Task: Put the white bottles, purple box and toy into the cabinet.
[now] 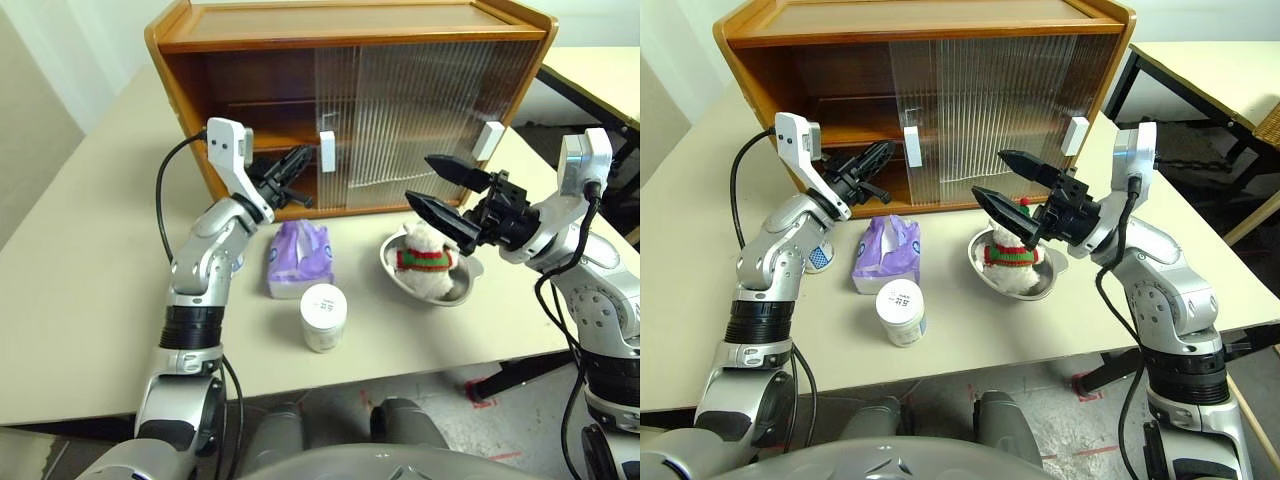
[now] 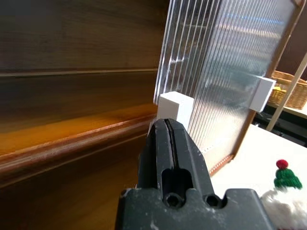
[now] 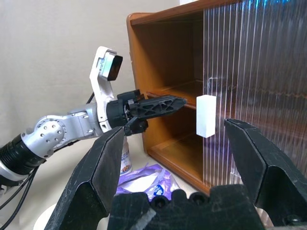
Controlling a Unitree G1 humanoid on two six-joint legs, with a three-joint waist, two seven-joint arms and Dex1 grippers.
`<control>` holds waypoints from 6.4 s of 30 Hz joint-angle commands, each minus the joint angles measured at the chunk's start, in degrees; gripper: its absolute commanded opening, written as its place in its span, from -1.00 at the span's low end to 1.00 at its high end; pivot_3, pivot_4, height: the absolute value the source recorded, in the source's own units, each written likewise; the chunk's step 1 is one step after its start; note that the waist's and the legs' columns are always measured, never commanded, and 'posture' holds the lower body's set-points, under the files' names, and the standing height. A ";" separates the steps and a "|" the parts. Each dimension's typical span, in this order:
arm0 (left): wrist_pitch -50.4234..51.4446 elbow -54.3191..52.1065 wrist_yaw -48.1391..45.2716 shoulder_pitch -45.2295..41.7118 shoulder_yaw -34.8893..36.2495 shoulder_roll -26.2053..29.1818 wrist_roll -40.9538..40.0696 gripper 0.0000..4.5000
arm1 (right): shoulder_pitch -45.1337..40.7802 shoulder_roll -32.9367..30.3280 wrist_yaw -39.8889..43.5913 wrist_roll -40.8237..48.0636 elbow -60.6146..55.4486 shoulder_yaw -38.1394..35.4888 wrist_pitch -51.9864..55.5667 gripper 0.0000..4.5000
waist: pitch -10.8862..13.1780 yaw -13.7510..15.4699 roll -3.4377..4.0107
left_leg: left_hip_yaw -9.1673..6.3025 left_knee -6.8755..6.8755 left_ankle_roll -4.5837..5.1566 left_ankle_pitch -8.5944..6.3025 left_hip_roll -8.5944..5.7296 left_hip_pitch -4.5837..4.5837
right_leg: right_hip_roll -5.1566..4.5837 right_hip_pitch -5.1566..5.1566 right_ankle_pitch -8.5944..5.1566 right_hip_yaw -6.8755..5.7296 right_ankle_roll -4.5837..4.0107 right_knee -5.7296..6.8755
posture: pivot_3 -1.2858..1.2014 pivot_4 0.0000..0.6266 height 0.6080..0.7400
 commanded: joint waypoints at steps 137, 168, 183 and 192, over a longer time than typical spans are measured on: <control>-29.48 23.38 -27.79 19.40 5.09 14.91 2.62 0.82 | -3.02 1.44 4.09 -2.08 5.48 1.53 -1.19 1.00 | 0.06 5.10 0.02 | 0.15 -0.03 -0.02 -0.01 0.18 -0.77 | -0.26 -0.99 0.27 -0.26 -0.40 0.11 | 0.07 -1.00 1.00; -14.44 18.74 -9.84 2.07 3.86 8.06 3.18 0.36 | -1.99 2.33 2.52 -2.38 4.21 1.80 -1.70 1.00 | 0.00 2.82 0.05 | 0.12 0.72 0.14 0.08 0.12 -0.98 | -0.03 -0.88 0.60 -0.12 -0.07 0.25 | 0.05 -1.00 1.00; -15.77 22.93 -3.84 -0.64 1.67 3.07 8.48 0.36 | -0.84 2.38 1.65 -2.30 3.12 1.34 -2.10 1.00 | 0.01 2.59 0.05 | 0.16 0.78 0.35 0.22 0.07 -0.96 | 0.00 -0.84 0.86 -0.05 0.09 0.13 | 0.03 -1.00 1.00; -18.48 27.10 -0.60 -1.72 1.66 2.20 10.75 0.36 | -0.52 2.21 1.59 -2.21 2.89 1.23 -2.04 1.00 | 0.01 2.13 0.05 | 0.17 0.78 0.41 0.26 0.06 -0.99 | 0.02 -0.87 0.95 0.00 -0.02 0.10 | 0.03 -1.00 1.00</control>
